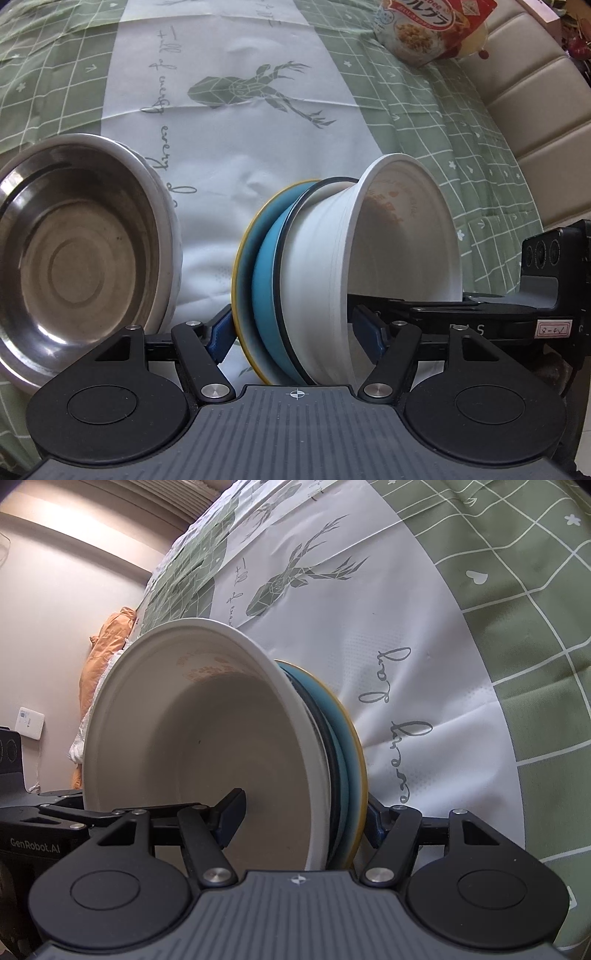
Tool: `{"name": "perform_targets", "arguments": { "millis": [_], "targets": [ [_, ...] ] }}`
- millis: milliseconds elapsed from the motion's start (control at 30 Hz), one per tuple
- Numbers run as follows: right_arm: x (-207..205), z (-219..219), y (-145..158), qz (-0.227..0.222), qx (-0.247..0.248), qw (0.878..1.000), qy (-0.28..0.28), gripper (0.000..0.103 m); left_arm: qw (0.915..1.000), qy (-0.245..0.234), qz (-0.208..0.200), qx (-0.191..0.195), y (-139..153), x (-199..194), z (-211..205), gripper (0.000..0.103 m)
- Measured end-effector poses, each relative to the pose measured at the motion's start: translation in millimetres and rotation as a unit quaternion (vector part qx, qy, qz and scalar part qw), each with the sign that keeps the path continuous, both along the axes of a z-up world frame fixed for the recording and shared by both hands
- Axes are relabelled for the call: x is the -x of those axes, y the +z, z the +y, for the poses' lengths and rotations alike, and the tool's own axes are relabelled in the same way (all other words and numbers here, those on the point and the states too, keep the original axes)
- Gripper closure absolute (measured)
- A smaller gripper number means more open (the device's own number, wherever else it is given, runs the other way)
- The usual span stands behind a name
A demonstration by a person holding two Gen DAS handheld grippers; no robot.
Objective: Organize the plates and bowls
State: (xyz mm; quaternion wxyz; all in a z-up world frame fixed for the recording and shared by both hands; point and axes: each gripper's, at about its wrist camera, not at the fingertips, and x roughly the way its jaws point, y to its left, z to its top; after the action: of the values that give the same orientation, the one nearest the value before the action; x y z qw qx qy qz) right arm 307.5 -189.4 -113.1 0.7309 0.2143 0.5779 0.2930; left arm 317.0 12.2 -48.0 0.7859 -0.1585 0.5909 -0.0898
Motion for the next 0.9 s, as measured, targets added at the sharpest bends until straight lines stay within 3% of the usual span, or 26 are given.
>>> {"name": "perform_targets", "arguments": {
  "millis": [367, 900],
  "targets": [
    [-2.1, 1.9, -1.6, 0.002, -0.002, 1.000, 0.006, 0.038, 0.9998, -0.009, 0.005, -0.018, -2.4, -3.9, -7.1, 0.027],
    [-1.4, 21.1, 12.6, -0.002, 0.054, 0.998, 0.020, 0.038, 0.9999, -0.009, 0.001, 0.010, -3.9, -4.3, 5.4, 0.033]
  ]
}}
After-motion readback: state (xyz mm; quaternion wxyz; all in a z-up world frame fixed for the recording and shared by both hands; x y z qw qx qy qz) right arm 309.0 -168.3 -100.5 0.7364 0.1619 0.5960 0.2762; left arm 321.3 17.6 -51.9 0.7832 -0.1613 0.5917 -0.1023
